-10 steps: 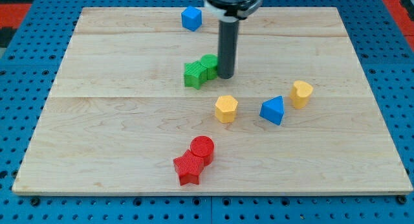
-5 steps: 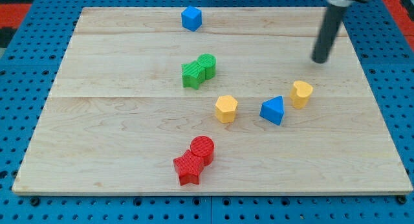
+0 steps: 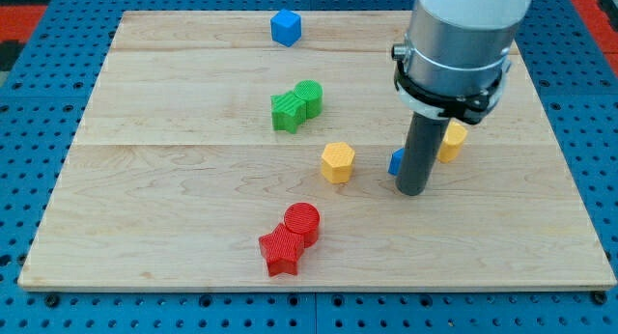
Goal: Put the blue triangle diagonal to green blocks
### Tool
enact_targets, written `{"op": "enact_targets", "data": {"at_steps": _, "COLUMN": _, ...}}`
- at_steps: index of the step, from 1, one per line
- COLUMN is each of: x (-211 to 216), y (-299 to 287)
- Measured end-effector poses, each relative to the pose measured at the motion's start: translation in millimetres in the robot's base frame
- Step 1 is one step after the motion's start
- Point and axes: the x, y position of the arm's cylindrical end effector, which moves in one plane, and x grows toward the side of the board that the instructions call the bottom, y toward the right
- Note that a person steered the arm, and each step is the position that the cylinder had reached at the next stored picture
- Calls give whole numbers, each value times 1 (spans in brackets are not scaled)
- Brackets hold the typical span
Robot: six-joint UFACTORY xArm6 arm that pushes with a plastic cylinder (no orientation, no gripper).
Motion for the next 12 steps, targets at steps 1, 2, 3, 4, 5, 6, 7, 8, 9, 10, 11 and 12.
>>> {"op": "enact_targets", "data": {"at_steps": 1, "x": -20, "y": 12}}
{"op": "enact_targets", "data": {"at_steps": 2, "x": -45, "y": -16}}
{"op": "enact_targets", "data": {"at_steps": 3, "x": -62, "y": 21}}
{"op": "enact_targets", "data": {"at_steps": 4, "x": -62, "y": 47}}
{"op": "enact_targets", "data": {"at_steps": 5, "x": -76, "y": 50}}
{"op": "enact_targets", "data": {"at_steps": 6, "x": -94, "y": 50}}
{"op": "enact_targets", "data": {"at_steps": 7, "x": -96, "y": 50}}
{"op": "enact_targets", "data": {"at_steps": 8, "x": -95, "y": 50}}
{"op": "enact_targets", "data": {"at_steps": 9, "x": -91, "y": 52}}
{"op": "enact_targets", "data": {"at_steps": 10, "x": -91, "y": 62}}
{"op": "enact_targets", "data": {"at_steps": 11, "x": -109, "y": 35}}
{"op": "enact_targets", "data": {"at_steps": 12, "x": -138, "y": 0}}
